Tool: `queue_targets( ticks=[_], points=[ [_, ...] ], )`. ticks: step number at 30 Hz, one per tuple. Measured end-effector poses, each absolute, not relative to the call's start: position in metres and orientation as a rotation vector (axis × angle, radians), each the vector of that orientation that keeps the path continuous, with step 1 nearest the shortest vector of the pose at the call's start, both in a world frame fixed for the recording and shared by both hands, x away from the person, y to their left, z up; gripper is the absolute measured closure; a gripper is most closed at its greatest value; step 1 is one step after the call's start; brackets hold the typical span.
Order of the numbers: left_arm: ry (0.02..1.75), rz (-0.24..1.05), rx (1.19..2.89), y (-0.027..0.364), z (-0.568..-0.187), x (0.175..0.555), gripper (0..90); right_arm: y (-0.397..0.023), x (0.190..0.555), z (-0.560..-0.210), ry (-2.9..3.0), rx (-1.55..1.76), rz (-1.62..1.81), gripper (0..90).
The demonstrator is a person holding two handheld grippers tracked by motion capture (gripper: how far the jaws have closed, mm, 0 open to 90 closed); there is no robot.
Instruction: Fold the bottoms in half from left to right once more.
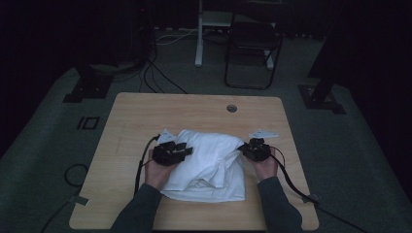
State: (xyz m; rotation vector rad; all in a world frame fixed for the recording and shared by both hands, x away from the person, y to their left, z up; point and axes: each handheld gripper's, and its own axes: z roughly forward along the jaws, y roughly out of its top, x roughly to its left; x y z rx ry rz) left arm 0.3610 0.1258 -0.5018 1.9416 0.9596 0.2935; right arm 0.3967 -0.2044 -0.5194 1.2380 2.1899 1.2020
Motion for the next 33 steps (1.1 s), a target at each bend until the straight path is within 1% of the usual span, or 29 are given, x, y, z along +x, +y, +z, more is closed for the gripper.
queue_targets(
  ticks=[1,3,4,5,6,7,8,11,12,13,16,21,25,26,27,28,30,31,33],
  points=[
    [0.960,0.293,1.942,0.126,-0.502,0.361,62.0,-0.204,0.397,-0.519,2.190,1.238,1.202,76.3],
    [0.955,0.313,1.976,0.114,-0.515,0.359,62.9,-0.205,0.395,-0.519,2.179,1.252,1.176,66.0],
    [0.949,0.383,2.013,0.101,-0.526,0.355,63.8,-0.207,0.390,-0.516,2.177,1.243,1.178,58.3],
    [0.949,0.383,2.013,0.101,-0.526,0.355,64.0,-0.209,0.386,-0.515,2.175,1.235,1.173,55.2],
    [0.934,0.462,2.036,0.092,-0.532,0.350,64.4,-0.210,0.383,-0.514,2.172,1.228,1.158,53.0],
    [0.934,0.462,2.036,0.092,-0.532,0.350,64.6,-0.210,0.383,-0.514,2.172,1.228,1.158,53.0],
    [0.930,0.509,2.055,0.088,-0.535,0.348,65.0,-0.212,0.374,-0.510,2.162,1.201,1.145,49.4],
    [0.933,0.520,2.049,0.088,-0.537,0.348,65.9,-0.215,0.366,-0.508,2.143,1.199,1.159,47.2],
    [0.937,0.523,2.046,0.088,-0.538,0.348,66.1,-0.216,0.356,-0.505,2.126,1.196,1.180,47.0],
    [0.938,0.527,2.043,0.089,-0.538,0.348,66.1,-0.216,0.356,-0.505,2.126,1.196,1.180,47.0],
    [0.935,0.569,2.037,0.086,-0.540,0.345,66.3,-0.206,0.338,-0.506,2.184,1.119,1.259,48.9],
    [0.944,0.555,2.016,0.089,-0.541,0.345,66.0,-0.189,0.334,-0.513,2.243,1.080,1.303,49.2],
    [0.943,0.552,1.995,0.090,-0.542,0.345,64.8,-0.172,0.339,-0.523,2.282,1.082,1.293,46.1],
    [0.945,0.552,1.993,0.090,-0.542,0.345,64.7,-0.169,0.342,-0.526,2.290,1.094,1.299,47.2],
    [0.946,0.552,1.994,0.090,-0.541,0.345,64.6,-0.167,0.345,-0.528,2.296,1.108,1.297,53.5],
    [0.945,0.552,1.996,0.090,-0.541,0.345,64.5,-0.166,0.348,-0.530,2.314,1.111,1.290,65.2],
    [0.946,0.549,1.994,0.091,-0.541,0.345,64.3,-0.164,0.349,-0.532,2.348,1.098,1.277,83.8],
    [0.946,0.547,1.993,0.091,-0.541,0.345,64.2,-0.165,0.347,-0.531,2.345,1.094,1.267,86.3],
    [0.945,0.537,1.989,0.092,-0.541,0.345,63.8,-0.171,0.342,-0.526,2.334,1.081,1.275,87.0]
  ],
)
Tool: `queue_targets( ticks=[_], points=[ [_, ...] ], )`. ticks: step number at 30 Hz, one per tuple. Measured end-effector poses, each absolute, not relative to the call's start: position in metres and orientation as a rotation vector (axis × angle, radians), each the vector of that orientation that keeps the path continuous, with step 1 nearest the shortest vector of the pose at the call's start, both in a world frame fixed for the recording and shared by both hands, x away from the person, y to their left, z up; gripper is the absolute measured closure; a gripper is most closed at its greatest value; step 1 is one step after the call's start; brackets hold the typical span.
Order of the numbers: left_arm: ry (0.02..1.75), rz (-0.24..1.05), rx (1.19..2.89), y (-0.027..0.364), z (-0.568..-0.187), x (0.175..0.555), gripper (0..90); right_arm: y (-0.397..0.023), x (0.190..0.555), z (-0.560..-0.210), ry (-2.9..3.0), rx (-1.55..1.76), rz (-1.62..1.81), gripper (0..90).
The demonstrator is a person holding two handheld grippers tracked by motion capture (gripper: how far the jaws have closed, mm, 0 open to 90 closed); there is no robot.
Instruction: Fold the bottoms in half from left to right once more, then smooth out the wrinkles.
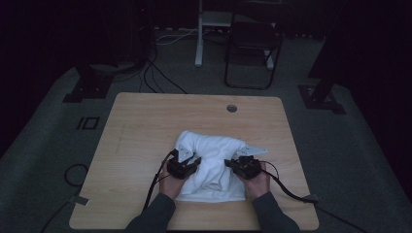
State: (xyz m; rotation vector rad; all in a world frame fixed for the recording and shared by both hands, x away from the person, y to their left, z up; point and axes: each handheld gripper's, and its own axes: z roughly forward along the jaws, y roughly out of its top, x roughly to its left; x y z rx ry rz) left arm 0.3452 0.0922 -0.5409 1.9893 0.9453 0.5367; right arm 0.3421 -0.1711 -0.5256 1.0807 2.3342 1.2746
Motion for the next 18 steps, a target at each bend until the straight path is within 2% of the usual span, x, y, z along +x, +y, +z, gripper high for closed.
queue_targets(
  ticks=[7,10,11,12,18],
  points=[
    [0.950,0.495,1.981,0.094,-0.539,0.347,59.9,-0.206,0.318,-0.522,2.307,1.107,1.208,85.8],
    [0.954,0.485,1.977,0.095,-0.537,0.346,58.3,-0.220,0.314,-0.528,2.276,1.171,1.144,75.7],
    [0.954,0.485,1.977,0.095,-0.537,0.346,56.8,-0.220,0.314,-0.528,2.276,1.171,1.144,75.7],
    [0.939,0.489,1.994,0.093,-0.535,0.345,53.6,-0.228,0.312,-0.527,2.233,1.200,1.190,66.2],
    [0.939,0.466,1.984,0.094,-0.531,0.345,49.8,-0.214,0.310,-0.507,2.150,1.100,1.304,54.0]
  ],
)
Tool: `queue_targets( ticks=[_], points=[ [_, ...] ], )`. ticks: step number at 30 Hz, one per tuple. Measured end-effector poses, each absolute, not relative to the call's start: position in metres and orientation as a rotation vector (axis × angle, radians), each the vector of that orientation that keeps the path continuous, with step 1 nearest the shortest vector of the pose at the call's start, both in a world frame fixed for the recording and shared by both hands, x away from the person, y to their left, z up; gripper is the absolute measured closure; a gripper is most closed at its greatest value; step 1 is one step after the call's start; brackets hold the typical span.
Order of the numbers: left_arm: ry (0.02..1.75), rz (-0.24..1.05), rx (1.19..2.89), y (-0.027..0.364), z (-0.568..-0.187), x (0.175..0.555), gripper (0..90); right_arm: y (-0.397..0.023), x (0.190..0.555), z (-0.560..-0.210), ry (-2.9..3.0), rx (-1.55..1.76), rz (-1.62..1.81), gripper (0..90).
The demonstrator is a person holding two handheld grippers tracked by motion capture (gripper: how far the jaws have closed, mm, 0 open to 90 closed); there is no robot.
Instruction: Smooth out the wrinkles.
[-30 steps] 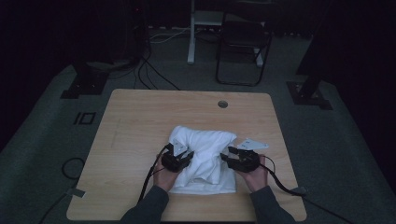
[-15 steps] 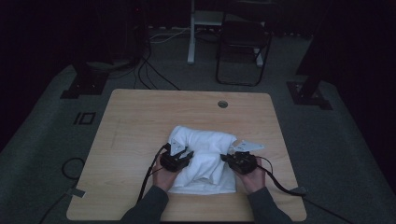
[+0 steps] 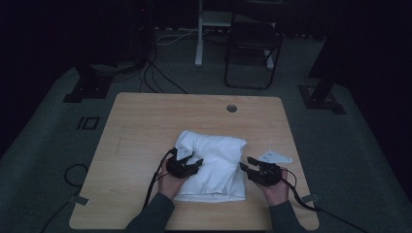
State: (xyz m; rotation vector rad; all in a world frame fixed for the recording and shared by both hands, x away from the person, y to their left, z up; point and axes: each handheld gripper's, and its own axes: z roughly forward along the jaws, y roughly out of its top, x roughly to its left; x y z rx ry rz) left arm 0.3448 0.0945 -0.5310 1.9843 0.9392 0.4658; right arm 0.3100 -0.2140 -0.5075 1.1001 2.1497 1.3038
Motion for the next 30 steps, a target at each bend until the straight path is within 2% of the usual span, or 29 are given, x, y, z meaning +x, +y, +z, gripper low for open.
queue_targets(
  ticks=[8,14,21,30],
  points=[
    [0.947,0.452,1.976,0.095,-0.532,0.346,49.3,-0.173,0.319,-0.493,2.181,0.969,1.366,47.7],
    [0.950,0.438,1.972,0.096,-0.532,0.347,49.1,-0.147,0.320,-0.521,2.377,0.918,1.245,41.6],
    [0.947,0.442,1.971,0.094,-0.532,0.346,47.7,-0.150,0.314,-0.555,2.426,0.960,1.095,42.3],
    [0.933,0.486,1.889,0.104,-0.516,0.326,45.7,-0.147,0.324,-0.563,2.389,0.999,1.107,43.4]
  ],
)
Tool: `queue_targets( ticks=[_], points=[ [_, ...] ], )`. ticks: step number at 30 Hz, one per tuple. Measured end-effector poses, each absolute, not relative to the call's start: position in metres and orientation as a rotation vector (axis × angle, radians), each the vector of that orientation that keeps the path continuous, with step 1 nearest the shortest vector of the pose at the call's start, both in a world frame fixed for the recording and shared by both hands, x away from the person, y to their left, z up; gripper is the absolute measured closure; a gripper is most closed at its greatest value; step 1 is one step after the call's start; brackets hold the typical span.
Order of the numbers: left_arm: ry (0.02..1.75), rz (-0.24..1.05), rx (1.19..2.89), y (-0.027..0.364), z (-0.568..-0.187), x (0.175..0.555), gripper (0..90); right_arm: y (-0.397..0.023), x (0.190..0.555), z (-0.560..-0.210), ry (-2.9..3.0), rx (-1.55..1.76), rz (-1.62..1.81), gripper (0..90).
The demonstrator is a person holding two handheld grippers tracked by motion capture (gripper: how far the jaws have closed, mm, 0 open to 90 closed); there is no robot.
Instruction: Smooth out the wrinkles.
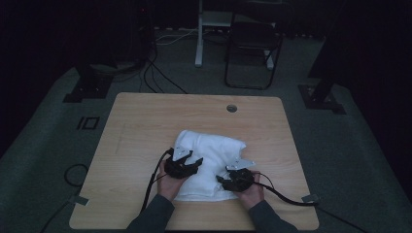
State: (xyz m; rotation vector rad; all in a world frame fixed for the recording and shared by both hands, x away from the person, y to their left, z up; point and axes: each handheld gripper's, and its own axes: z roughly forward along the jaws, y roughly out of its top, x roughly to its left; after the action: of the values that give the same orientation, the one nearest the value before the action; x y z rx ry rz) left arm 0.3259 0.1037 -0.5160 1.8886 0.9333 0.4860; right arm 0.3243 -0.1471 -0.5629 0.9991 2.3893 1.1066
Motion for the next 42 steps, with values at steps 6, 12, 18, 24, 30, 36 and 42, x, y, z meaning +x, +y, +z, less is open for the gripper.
queue_targets(
  ticks=[6,12,18,24,30,36,42],
  points=[
    [0.901,0.518,1.907,0.111,-0.512,0.308,45.8,-0.145,0.334,-0.563,2.382,1.010,1.105,43.5],
    [0.939,0.518,1.944,0.111,-0.525,0.318,45.1,-0.137,0.361,-0.562,2.344,1.066,1.099,42.2],
    [0.969,0.605,1.978,0.112,-0.531,0.344,45.8,-0.127,0.389,-0.561,2.309,1.126,1.097,41.6],
    [0.980,0.666,1.986,0.117,-0.531,0.370,46.4,-0.121,0.401,-0.559,2.296,1.147,1.117,41.2],
    [0.944,0.657,1.975,0.127,-0.524,0.377,45.0,-0.122,0.395,-0.556,2.283,1.125,1.146,38.3],
    [0.933,0.669,1.901,0.144,-0.504,0.357,43.2,-0.137,0.375,-0.540,2.230,1.090,1.229,35.0],
    [1.001,0.597,1.830,0.172,-0.497,0.338,43.3,-0.166,0.355,-0.535,2.174,1.083,1.239,34.4]
  ],
)
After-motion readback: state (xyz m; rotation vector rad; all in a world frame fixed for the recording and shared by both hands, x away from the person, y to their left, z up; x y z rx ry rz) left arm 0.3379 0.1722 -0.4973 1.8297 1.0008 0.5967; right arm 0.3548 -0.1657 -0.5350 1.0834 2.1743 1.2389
